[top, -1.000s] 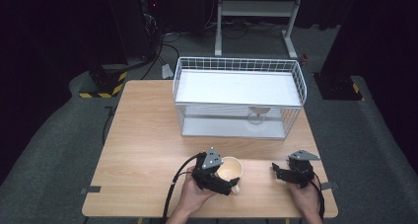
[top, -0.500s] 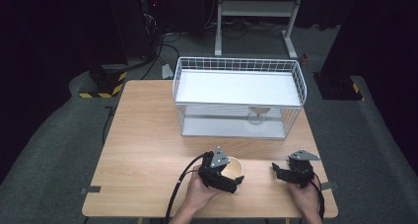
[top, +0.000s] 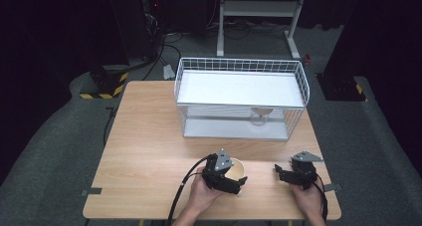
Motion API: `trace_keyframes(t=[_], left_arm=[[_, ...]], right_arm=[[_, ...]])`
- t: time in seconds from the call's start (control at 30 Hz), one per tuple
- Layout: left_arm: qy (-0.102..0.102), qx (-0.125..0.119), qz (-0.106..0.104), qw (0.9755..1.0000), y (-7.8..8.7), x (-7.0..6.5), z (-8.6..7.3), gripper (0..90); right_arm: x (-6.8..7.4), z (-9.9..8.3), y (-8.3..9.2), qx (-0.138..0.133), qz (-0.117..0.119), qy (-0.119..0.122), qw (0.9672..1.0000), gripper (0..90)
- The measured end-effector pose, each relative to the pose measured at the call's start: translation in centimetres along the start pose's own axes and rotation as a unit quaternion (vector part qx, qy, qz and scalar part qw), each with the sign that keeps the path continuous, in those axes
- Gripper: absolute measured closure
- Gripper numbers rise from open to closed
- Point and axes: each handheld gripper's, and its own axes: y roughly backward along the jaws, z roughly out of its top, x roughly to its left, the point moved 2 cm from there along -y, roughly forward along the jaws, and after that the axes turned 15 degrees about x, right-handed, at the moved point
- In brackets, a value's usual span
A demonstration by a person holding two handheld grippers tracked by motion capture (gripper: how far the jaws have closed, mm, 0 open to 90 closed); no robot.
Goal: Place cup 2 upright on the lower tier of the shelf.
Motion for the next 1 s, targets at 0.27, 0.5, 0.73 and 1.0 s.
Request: trace_keyframes(t=[0.27, 0.5, 0.73, 1.0], left_arm=[[-0.002, -0.004, 0.005, 1.0000, 0.03, -0.10, -0.09, 9.6], [-0.004, -0.006, 0.008, 0.9999, 0.07, -0.14, -0.11, 9.8], [-0.001, -0.011, 0.007, 0.9999, 0.39, 0.02, -0.12, 9.9], [0.009, -0.012, 0.003, 0.9999, 0.91, 0.51, 0.02, 10.0]], right_arm=[[-0.01, 0.00, -0.01, 0.000, 0.000, 0.001, 1.0000, 24.6], [0.01, 0.00, 0.00, 0.000, 0.000, -0.001, 1.0000, 24.6], [-0.02, 0.00, -0.01, 0.000, 0.000, 0.000, 1.0000, 24.6], [-0.03, 0.00, 0.00, 0.000, 0.000, 0.001, 1.0000, 24.6]])
